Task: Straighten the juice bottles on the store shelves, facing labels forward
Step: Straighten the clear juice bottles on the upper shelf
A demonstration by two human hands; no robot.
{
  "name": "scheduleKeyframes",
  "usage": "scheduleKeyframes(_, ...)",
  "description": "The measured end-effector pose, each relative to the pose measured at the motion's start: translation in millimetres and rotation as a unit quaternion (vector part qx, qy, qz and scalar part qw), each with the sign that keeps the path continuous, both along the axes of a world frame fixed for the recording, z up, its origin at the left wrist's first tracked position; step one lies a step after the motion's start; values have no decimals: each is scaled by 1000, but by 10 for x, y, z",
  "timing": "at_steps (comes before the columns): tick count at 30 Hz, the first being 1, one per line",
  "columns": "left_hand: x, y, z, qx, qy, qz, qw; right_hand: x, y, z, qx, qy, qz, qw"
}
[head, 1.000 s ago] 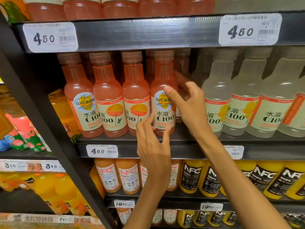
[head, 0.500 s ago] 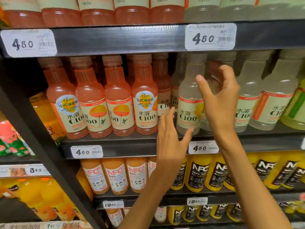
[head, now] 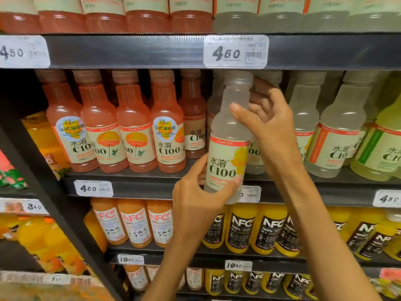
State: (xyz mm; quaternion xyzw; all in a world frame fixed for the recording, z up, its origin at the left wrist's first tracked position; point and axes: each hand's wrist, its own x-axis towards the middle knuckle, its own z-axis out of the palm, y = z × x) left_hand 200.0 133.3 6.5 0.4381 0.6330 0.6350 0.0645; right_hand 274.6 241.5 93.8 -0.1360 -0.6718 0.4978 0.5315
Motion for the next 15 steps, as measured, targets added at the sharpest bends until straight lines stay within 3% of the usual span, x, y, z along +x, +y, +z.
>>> scheduleKeyframes(6,234,-318,-40,-8,-176,-176,969,142,-26,25,-174,-33,232,957)
scheduleKeyframes(11,370,-318,-6,-48,-208,-158,964,106,-184,-112,-148,-60,140,977)
scheduleKeyframes(13,371,-341,-25,-42,-218,-142,965,122,-214,-149,-146,-61,143,977)
scheduleKeyframes(15,336,-394,-58,-27,-269,-193,943,182,-196,-127,-146,-72,173,971)
